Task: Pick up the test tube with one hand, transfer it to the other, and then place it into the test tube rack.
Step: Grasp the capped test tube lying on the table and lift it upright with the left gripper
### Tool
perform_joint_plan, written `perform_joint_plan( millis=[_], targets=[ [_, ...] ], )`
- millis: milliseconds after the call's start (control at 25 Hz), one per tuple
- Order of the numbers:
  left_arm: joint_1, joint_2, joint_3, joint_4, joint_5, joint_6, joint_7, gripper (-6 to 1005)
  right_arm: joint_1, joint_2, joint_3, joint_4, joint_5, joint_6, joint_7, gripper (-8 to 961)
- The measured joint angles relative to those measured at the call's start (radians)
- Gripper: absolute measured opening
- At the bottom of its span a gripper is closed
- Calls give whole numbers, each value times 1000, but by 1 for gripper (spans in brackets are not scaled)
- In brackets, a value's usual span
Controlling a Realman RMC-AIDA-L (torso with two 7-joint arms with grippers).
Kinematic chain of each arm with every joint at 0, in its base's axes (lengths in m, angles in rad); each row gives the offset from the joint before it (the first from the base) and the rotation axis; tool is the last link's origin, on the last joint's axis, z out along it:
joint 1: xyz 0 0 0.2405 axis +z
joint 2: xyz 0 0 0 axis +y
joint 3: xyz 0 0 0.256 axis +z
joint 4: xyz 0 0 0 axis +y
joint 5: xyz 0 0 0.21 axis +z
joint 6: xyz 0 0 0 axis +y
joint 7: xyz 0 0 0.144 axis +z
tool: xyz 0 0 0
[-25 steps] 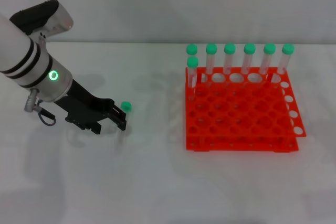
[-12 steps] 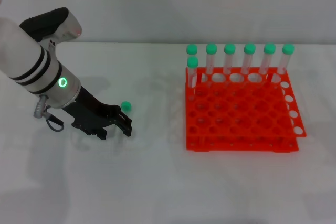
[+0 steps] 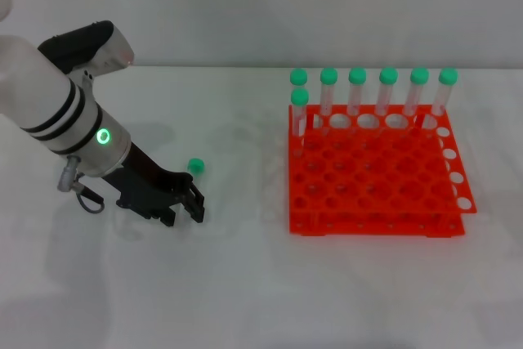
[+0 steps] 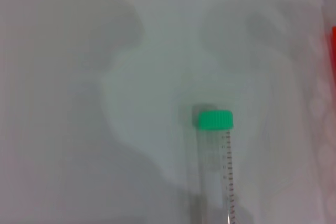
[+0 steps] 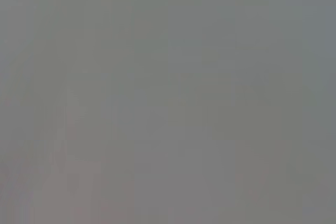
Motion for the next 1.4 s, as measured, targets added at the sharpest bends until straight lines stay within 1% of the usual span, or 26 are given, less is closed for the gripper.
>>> perform_joint_plan(
  millis=[320,640,840,1080,1280,1400],
  targets=[
    [12,-4,25,-7,10,-6,0,477,-3,0,0,0,0,-2,2,876],
    [11,-3,27,-11,29,-12,-2,473,-1,0,0,9,-1,-3,3,876],
    [11,-1,28,-12,36,-18,1,445,1,0,0,10,-2,-4,3,876],
    [2,0,40,-13,61,-30,5,410,2,0,0,11,-2,-4,4,876],
    [-15,-1,69,-13,59,-34,-3,382,3,0,0,11,-2,-4,5,875],
    [-23,-1,78,-13,57,-34,-5,219,3,0,0,11,-1,-4,5,876]
  ],
)
